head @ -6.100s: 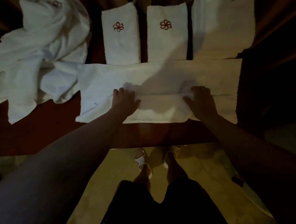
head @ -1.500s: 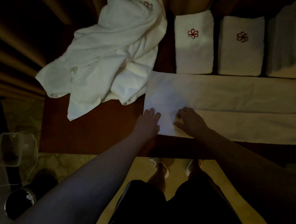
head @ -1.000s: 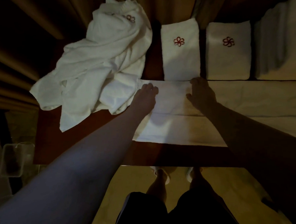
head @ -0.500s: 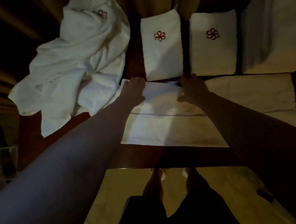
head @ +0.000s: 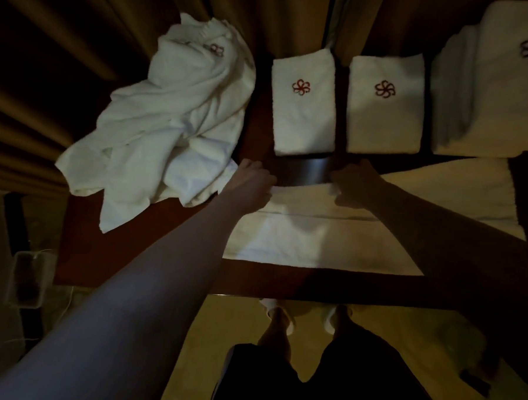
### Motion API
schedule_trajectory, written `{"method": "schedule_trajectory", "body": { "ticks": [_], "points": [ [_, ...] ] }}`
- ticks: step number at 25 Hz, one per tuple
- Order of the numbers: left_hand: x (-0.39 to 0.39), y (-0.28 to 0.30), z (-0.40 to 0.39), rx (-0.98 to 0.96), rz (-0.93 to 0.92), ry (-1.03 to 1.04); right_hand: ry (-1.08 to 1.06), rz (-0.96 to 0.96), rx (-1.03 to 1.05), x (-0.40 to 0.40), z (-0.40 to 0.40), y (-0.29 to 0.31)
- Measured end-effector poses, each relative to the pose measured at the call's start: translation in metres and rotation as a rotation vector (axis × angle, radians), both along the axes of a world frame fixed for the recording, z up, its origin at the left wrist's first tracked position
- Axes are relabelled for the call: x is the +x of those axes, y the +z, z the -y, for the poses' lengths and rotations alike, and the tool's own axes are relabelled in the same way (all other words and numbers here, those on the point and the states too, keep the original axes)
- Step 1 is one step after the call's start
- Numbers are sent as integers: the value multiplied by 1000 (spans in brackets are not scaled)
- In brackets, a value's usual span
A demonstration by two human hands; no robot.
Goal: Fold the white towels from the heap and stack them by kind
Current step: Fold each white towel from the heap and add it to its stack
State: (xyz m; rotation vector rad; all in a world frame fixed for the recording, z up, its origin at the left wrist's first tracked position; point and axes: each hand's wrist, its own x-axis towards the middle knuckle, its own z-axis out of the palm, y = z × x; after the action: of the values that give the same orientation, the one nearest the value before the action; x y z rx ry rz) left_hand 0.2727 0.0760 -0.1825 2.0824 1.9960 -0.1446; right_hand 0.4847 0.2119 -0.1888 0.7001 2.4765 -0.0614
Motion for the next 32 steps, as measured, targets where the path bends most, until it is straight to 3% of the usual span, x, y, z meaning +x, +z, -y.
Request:
{"method": "schedule_trajectory", "body": {
  "ticks": [10, 14, 17, 25, 28, 32],
  "points": [
    [44, 11, 108, -82, -117, 82, 120, -36, 61, 66, 67, 29],
    [57, -1, 132, -215, -141, 136, 174, 21, 1, 82, 97, 14],
    [68, -15, 139, -303, -131, 122, 136, -57, -1, 91, 109, -6],
    [137, -22, 89, -164, 121, -40, -8, -187, -63, 110, 107, -7],
    [165, -24, 65, -174, 192, 3, -234, -298, -94, 141, 95, -14],
    [195, -34, 36, -250, 207, 84, -287, -115, -62, 186, 78, -12]
  ]
}}
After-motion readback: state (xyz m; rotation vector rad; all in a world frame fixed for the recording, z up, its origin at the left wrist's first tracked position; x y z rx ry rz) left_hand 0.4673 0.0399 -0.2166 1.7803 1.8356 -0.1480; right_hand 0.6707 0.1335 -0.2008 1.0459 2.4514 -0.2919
